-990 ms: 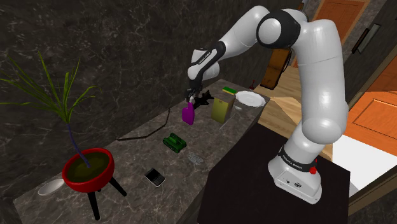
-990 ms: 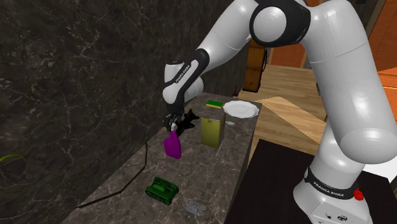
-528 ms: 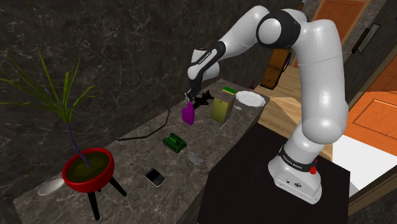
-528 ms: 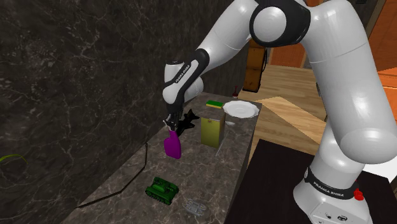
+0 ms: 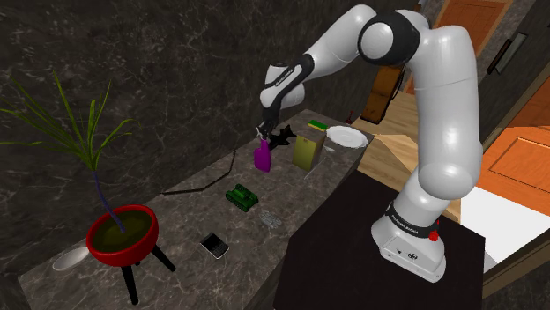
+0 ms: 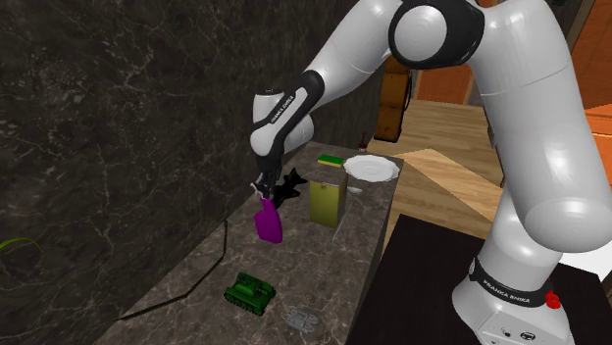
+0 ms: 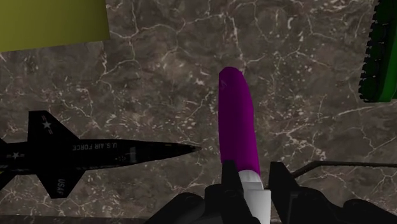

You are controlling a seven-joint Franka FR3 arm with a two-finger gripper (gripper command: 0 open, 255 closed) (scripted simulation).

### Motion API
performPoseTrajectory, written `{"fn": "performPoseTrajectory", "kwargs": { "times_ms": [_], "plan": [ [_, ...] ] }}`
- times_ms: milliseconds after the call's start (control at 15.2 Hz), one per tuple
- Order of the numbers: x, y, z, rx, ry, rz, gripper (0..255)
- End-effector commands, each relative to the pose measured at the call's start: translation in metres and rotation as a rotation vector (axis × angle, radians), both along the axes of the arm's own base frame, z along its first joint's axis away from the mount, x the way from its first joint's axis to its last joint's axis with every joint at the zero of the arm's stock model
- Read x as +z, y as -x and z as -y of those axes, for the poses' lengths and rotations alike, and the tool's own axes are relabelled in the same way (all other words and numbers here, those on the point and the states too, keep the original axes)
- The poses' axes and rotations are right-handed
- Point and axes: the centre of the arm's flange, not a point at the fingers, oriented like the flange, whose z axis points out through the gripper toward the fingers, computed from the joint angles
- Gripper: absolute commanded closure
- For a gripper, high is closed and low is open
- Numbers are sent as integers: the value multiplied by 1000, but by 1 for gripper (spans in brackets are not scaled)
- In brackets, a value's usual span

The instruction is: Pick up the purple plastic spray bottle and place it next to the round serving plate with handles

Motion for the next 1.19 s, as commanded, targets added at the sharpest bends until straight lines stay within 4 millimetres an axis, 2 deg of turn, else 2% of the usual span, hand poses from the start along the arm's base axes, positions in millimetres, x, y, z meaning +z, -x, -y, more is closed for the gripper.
{"fn": "performPoseTrajectory", "kwargs": {
  "times_ms": [0,1122],
  "plan": [
    [10,0,1,0,0,0,255],
    [99,0,1,0,0,0,255]
  ]
}}
